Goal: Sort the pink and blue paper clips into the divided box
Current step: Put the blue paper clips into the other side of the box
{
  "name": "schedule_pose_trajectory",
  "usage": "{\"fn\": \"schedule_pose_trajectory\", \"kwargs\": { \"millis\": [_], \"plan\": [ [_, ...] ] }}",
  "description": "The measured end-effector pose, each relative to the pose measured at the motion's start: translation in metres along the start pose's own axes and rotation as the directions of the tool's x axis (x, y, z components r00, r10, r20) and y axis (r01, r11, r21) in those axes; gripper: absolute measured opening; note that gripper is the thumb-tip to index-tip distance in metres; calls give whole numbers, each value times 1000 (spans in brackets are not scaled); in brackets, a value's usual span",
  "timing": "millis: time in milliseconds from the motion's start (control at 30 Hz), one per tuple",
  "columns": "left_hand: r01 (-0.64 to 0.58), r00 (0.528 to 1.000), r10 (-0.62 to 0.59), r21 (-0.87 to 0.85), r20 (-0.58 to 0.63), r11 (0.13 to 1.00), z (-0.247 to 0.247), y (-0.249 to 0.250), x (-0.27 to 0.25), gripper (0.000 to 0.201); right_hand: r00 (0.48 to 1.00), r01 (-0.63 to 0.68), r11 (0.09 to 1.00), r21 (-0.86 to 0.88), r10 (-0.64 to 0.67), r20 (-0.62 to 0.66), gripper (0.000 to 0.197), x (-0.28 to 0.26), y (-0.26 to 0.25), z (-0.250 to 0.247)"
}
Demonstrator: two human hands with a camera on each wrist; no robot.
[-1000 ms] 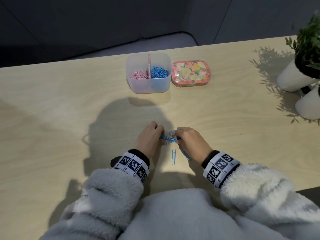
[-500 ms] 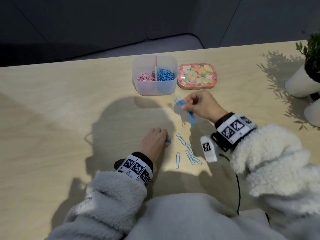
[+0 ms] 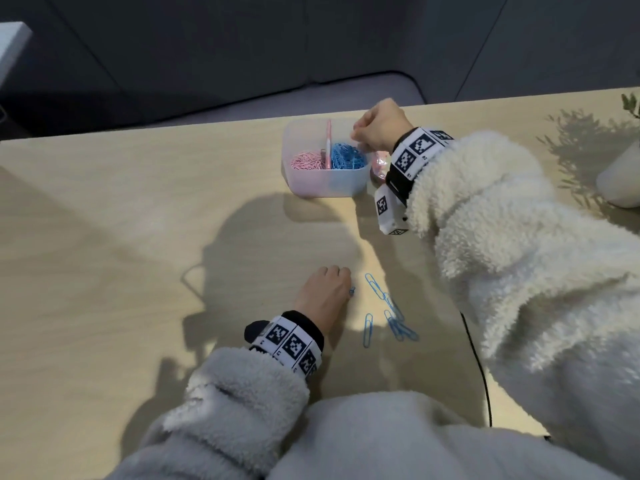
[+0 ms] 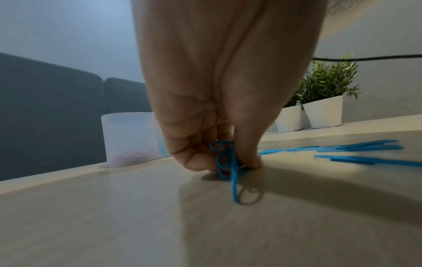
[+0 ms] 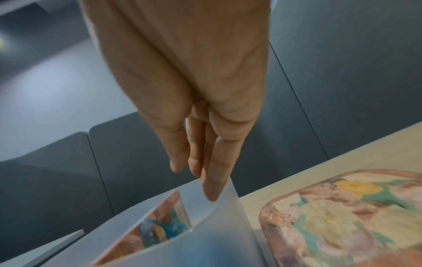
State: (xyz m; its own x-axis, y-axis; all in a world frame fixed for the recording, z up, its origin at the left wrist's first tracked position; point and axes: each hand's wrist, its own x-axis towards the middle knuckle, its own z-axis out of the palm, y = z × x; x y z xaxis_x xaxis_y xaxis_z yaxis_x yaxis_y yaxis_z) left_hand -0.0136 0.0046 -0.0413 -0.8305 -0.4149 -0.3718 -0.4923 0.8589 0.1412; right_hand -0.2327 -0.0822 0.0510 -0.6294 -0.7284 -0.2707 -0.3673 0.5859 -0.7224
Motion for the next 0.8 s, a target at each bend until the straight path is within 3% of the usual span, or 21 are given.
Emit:
{"fn": "schedule_pose_trajectory", "kwargs": {
  "millis": [133,233,367,433,567,733,800],
  "plan": [
    [0,1000,5,-307,16,952,-5,-7,10,21,990,112,987,119,-100,-103,21,-26,18,-6],
    [-45,997,13,-457,-73,888,-30,-10,18,14,988,148,978,148,-140,-60,23,-64,58,-8],
    [-83,972,-57,-566,-226,820,-90,-19,49,2,999,35,976,215,-31,-23,19,-120,128,-7],
    [-86,949,-111,-581,-296,810,-118,-23,73,6,999,2,991,135,2,-32,22,-146,152,-5],
    [36,912,-222,-471,-345,881,-152,-31,116,24,999,-35,993,113,34,9,25,-183,175,0],
    [61,926,-182,-343,-330,937,-147,-37,133,37,998,24,999,-35,-21,64,34,-200,193,7],
    [1,896,-179,-402,-406,916,-144,-39,129,29,991,74,989,-131,-58,120,32,-206,190,9]
  ]
}}
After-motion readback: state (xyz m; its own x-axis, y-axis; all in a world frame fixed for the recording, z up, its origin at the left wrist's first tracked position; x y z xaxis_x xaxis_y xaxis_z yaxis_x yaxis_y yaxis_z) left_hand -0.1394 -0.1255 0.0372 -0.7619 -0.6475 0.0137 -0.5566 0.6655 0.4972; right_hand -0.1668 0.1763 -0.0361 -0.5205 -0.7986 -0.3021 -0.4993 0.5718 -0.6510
